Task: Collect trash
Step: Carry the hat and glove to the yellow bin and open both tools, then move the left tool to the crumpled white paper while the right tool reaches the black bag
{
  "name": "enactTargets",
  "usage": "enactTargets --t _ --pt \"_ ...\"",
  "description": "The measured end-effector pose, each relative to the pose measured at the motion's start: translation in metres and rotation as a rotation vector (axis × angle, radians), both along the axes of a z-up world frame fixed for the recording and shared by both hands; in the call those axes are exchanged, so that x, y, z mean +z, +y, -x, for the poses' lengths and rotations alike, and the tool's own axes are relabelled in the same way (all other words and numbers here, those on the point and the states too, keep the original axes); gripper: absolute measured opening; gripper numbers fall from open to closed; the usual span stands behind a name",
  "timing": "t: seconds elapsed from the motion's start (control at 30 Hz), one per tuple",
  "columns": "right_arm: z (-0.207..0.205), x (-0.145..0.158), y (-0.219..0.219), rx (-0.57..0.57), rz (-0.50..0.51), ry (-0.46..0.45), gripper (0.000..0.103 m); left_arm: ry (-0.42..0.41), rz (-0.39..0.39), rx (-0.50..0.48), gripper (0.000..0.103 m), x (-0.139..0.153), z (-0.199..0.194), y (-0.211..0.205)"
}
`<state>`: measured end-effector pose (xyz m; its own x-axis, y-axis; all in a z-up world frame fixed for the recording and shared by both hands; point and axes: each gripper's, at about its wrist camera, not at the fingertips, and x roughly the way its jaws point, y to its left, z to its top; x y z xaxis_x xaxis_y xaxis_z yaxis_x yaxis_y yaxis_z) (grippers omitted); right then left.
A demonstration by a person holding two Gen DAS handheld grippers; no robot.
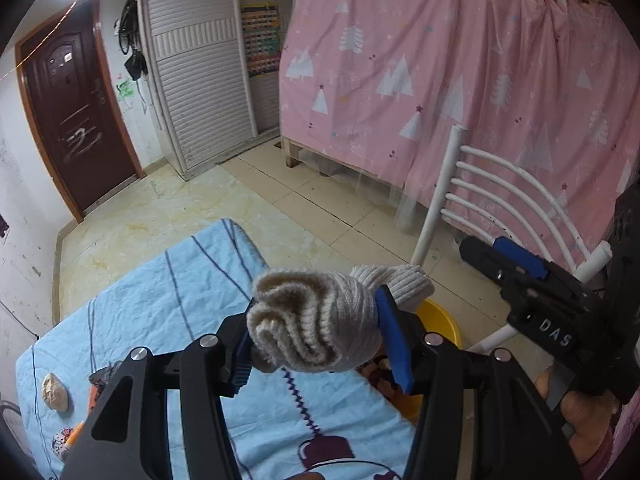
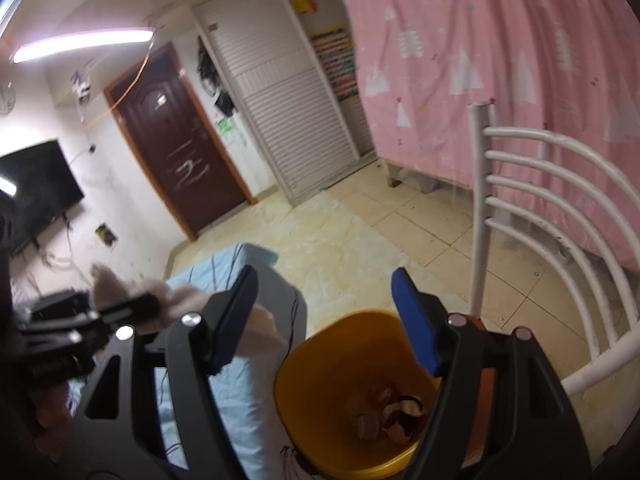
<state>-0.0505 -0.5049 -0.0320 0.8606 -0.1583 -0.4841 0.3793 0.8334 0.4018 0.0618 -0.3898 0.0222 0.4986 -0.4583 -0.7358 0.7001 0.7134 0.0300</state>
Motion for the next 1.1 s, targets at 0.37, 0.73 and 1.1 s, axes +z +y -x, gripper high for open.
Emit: enactTargets --t 0.37,0.73,1.1 --pt "0.005 0.002 -0.016 -0.007 -0.035 -0.034 0.071 -0.016 -0.035 -0.060 0.053 -0.008 0.009 -0.030" --pt "-0.007 0.003 0.002 0.054 -0.026 -0.032 0.071 -0.001 0.001 0.010 0.053 0.003 -0.004 0.003" --pt "-0.041 0.001 0.060 0.193 0.006 0.003 0.075 -0.011 0.028 0.112 0.053 0.014 -0.031 0.069"
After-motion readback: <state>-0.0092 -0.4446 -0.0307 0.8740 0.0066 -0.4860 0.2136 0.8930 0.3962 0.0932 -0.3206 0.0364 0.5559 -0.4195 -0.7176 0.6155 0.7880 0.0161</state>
